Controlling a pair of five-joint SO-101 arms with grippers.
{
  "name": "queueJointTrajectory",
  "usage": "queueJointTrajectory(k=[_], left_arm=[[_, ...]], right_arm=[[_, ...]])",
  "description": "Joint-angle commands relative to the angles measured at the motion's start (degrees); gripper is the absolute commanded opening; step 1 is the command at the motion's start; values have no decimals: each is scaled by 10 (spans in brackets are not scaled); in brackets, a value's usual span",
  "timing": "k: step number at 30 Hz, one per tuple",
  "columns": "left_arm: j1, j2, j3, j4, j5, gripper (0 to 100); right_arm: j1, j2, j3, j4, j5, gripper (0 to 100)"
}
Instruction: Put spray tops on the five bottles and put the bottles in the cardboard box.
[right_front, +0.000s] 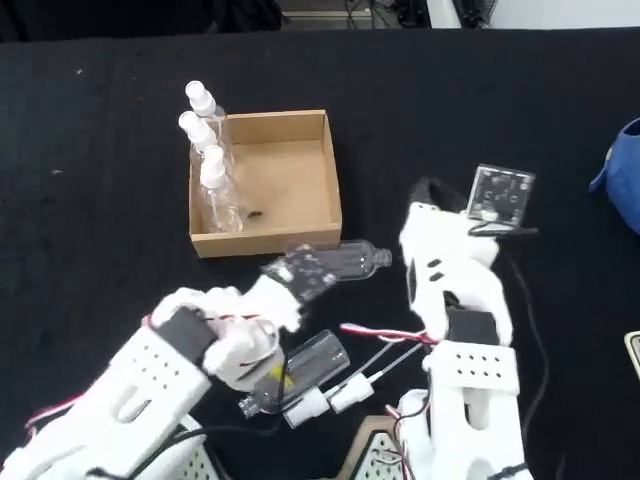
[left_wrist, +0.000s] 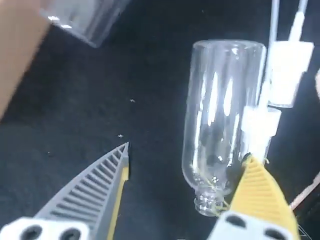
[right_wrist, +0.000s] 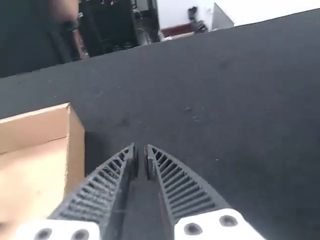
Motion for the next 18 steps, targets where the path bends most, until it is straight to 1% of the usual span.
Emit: queueJointTrajectory(k=[1, 4, 7, 11, 18], left_arm=[[19, 57, -36, -55, 8, 213], [19, 66, -36, -82, 38, 216], [19, 71, -31, -109, 62, 217], [19, 71, -14, -132, 63, 217], [19, 74, -15, -129, 63, 218]], right_arm=[[34, -10, -47, -1, 1, 13], [50, -10, -51, -1, 1, 12], [48, -10, -51, -1, 1, 12], [48, -10, -51, -1, 1, 12], [47, -10, -51, -1, 1, 12]])
